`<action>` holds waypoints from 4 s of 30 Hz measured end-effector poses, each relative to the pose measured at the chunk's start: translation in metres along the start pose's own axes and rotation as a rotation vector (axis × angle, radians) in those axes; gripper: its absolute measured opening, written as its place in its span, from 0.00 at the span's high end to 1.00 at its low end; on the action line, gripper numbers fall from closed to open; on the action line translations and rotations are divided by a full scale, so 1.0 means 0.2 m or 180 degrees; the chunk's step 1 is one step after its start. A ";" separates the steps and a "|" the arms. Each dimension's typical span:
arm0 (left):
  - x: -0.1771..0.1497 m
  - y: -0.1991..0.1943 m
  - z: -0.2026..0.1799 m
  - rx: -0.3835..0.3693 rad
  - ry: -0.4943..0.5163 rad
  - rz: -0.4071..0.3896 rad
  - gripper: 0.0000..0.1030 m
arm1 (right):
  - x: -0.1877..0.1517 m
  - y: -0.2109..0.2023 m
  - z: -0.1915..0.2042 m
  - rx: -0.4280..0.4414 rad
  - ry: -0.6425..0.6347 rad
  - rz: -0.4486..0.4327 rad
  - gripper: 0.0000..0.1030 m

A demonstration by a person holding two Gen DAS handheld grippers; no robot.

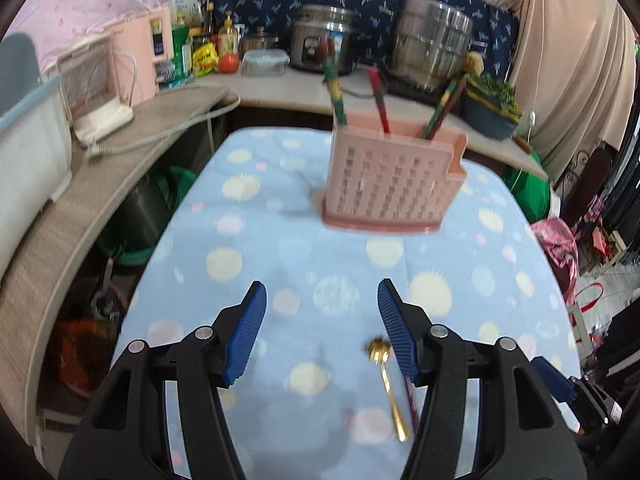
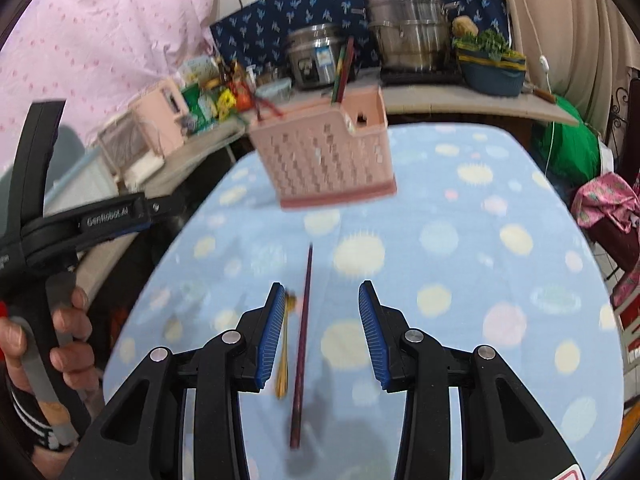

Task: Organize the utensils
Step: 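Move both open tools back down toward the last chopstick and gold spoon, then grasp the dark red chopstick with the right tool while the left tool grasps the gold spoon, then lift the held spoon and chopstick and carry them above the pink holder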

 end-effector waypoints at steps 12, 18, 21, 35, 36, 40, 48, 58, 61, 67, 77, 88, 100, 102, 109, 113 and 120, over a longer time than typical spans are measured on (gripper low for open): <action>-0.47 0.10 0.01 0.0029 0.0041 0.0458 0.47 | -0.44 0.17 0.01 -0.0020 -0.0102 0.0496 0.63; -0.59 0.11 0.00 0.0016 0.0041 0.0587 0.47 | -0.45 0.22 0.01 -0.0062 -0.0142 0.0542 0.66; -0.62 0.12 -0.01 0.0002 0.0063 0.0633 0.47 | -0.48 0.23 0.01 -0.0102 -0.0173 0.0543 0.67; -0.66 0.15 -0.07 -0.0050 0.0119 0.0728 0.45 | -0.46 0.24 -0.05 -0.0296 -0.0232 0.0400 0.93; -0.66 0.15 -0.07 -0.0051 0.0126 0.0731 0.45 | -0.46 0.24 -0.05 -0.0297 -0.0225 0.0395 0.93; -0.67 0.15 -0.09 -0.0053 0.0159 0.0735 0.41 | -0.44 0.22 -0.08 -0.0313 -0.0145 0.0362 0.93; -0.68 0.16 -0.15 -0.0147 0.0163 0.0766 0.31 | -0.39 0.18 -0.20 -0.0367 0.0086 0.0280 0.93; -0.70 0.20 -0.34 -0.0339 0.0322 0.0826 0.27 | -0.37 0.15 -0.27 -0.0375 0.0213 0.0251 0.93; -0.70 0.21 -0.36 -0.0345 0.0343 0.0830 0.27 | -0.37 0.15 -0.28 -0.0369 0.0230 0.0255 0.93; -0.67 0.24 -0.40 -0.0385 0.0331 0.0825 0.27 | -0.39 0.17 -0.30 -0.0342 0.0299 0.0313 0.93; -0.65 0.26 -0.46 -0.0389 0.0444 0.0770 0.48 | -0.39 0.17 -0.30 -0.0327 0.0297 0.0314 0.93; -0.68 0.22 -0.47 -0.0662 0.0357 0.0799 0.89 | -0.40 0.16 -0.29 -0.0319 0.0287 0.0316 0.93; -0.53 0.01 -0.36 -0.0649 0.0193 0.0490 0.91 | -0.28 0.00 -0.22 -0.0193 0.0286 0.0076 0.93; -0.48 -0.02 -0.35 -0.0639 0.0172 0.0424 0.91 | -0.22 -0.05 -0.20 -0.0163 0.0283 0.0001 0.93; -0.32 -0.10 -0.31 -0.0588 0.0173 0.0229 0.98 | -0.03 -0.18 -0.15 -0.0051 0.0303 -0.0253 0.93; -0.25 -0.11 -0.29 -0.0549 0.0213 0.0167 0.99 | 0.10 -0.24 -0.12 0.0023 0.0329 -0.0387 0.93; -0.07 -0.19 -0.26 -0.0527 0.0234 -0.0013 0.99 | 0.34 -0.33 -0.05 0.0159 0.0328 -0.0646 0.93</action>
Point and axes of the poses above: each gripper's, at about its wrist camera, not at the fingertips, and y roughly the way its jaws point, z to its left, x to its top, the point moved 10 cm from there along y, roughly the way its jaws point, and after that the axes turned 11 degrees about y, right-handed, at the moved point
